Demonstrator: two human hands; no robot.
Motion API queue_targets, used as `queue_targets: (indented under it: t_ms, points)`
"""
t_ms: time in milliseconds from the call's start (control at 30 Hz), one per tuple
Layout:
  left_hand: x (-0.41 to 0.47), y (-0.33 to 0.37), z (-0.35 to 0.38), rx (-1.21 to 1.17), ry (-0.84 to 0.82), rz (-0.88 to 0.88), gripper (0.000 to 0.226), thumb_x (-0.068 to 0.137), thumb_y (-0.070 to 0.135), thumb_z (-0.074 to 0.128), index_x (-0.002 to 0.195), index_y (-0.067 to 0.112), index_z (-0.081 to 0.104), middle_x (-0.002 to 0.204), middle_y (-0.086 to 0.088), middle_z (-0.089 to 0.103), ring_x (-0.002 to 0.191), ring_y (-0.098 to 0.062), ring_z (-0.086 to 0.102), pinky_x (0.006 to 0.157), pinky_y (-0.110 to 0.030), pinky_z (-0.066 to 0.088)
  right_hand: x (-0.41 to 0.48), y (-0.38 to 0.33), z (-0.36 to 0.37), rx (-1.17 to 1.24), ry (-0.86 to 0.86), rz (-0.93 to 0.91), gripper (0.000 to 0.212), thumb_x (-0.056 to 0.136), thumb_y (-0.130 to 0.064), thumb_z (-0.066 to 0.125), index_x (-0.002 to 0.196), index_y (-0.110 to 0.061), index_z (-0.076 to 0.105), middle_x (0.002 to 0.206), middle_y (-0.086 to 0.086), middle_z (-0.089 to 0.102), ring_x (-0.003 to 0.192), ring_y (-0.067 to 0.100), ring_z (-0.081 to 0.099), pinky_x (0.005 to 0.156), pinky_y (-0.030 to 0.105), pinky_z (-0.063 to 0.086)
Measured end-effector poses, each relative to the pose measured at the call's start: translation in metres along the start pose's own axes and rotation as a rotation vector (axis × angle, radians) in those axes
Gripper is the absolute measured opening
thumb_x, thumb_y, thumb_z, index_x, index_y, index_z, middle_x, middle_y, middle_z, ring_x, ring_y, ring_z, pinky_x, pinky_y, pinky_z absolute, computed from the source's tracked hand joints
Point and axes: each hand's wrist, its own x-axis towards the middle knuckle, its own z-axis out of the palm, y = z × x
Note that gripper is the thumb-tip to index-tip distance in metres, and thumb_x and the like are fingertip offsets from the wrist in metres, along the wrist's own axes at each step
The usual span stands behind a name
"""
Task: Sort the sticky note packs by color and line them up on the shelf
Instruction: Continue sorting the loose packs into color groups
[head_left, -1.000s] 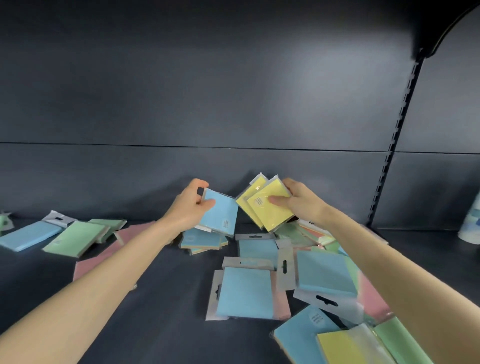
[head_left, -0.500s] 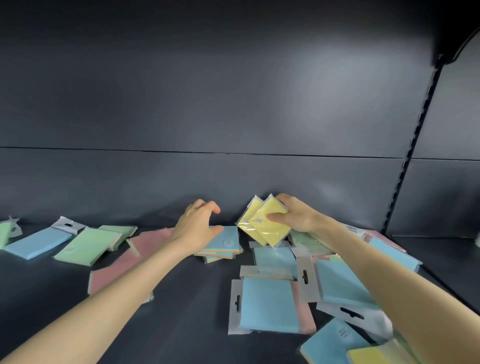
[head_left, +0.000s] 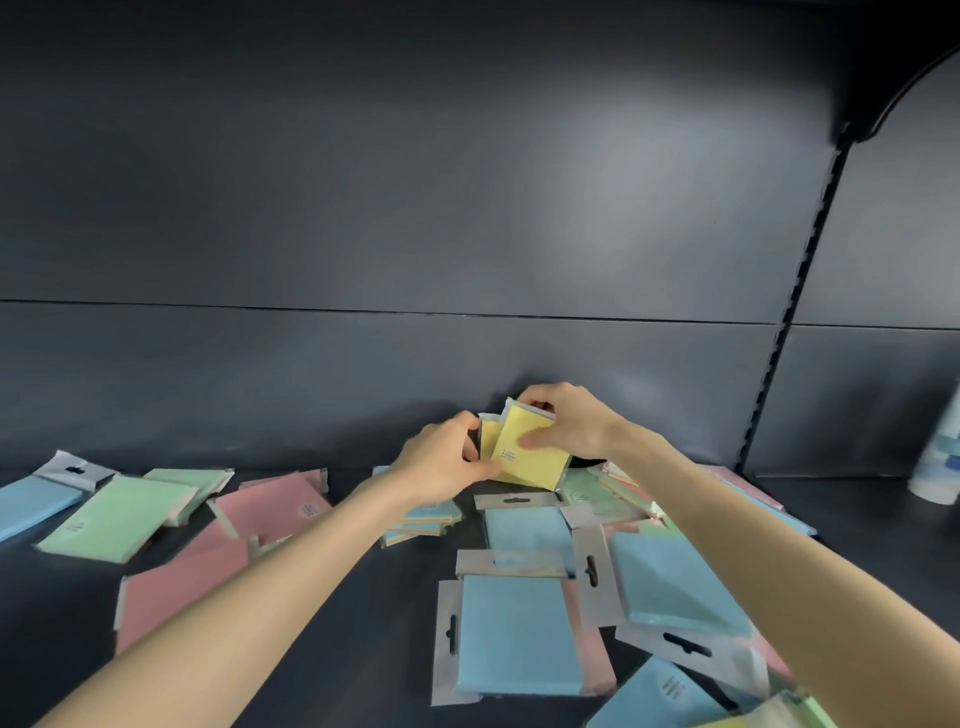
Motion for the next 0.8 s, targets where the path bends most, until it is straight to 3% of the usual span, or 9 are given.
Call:
queue_targets:
  t_ms: [167,333,433,567,667,800]
  points:
    - [0.005,-0.006,0.003,-0.003,0.048,-0.013,0.055,0.084,0.034,0.068,0.13,0.013,0.045,0.126,-0.004,0.054,0.113,-0.02,0.053,0.096,-0.037,0.045,-0.002,0.002,0.019,-0.136,0.16,0.004,0.042,0.073,-0.027,0.078,0.107,-0.018,0.055,0.098,-0.001,0.06,0.092,0.02,0.053,0.079,0.031,0.046]
    - [0.009,-0.006,0.01,-0.197,0.083,-0.058,0.046,0.086,0.028,0.068,0.121,0.009,0.045,0.104,-0.003,0.062,0.095,-0.019,0.06,0.086,-0.032,0.049,0.0,0.003,0.009,0.165,0.1,-0.015,0.03,0.07,-0.013,0.081,0.092,-0.018,0.061,0.088,0.0,0.065,0.082,0.015,0.058,0.075,0.025,0.046]
    - [0.01,-0.008,0.007,-0.179,0.09,-0.066,0.039,0.089,0.029,0.063,0.119,0.012,0.046,0.099,0.0,0.061,0.092,-0.018,0.059,0.078,-0.028,0.045,-0.001,0.006,0.003,0.218,0.023,-0.011,0.028,0.071,-0.012,0.08,0.092,-0.017,0.062,0.09,0.0,0.066,0.086,0.016,0.061,0.077,0.027,0.048]
    - [0.011,-0.011,0.007,-0.018,0.06,-0.066,0.034,0.09,0.033,0.06,0.117,0.015,0.049,0.094,0.003,0.06,0.094,-0.02,0.058,0.09,-0.04,0.045,-0.001,0.005,0.012,-0.09,0.019,0.036,0.042,0.072,-0.03,0.078,0.11,-0.022,0.06,0.103,-0.001,0.063,0.098,0.02,0.056,0.082,0.033,0.048]
    - [0.012,-0.008,0.007,0.06,0.102,-0.055,0.034,0.089,0.033,0.061,0.115,0.015,0.051,0.107,0.001,0.061,0.102,-0.021,0.056,0.093,-0.043,0.043,-0.006,0.0,0.019,-0.346,0.101,-0.011,0.053,0.074,-0.043,0.074,0.118,-0.024,0.053,0.112,-0.002,0.054,0.112,0.018,0.044,0.08,0.032,0.041]
    - [0.011,-0.011,0.006,0.06,0.125,-0.02,0.036,0.087,0.031,0.065,0.116,0.015,0.053,0.114,-0.002,0.057,0.105,-0.02,0.055,0.093,-0.043,0.045,-0.011,0.002,0.017,-0.356,0.143,-0.051,0.06,0.077,-0.04,0.072,0.129,-0.023,0.048,0.122,0.0,0.042,0.118,0.018,0.037,0.08,0.03,0.039]
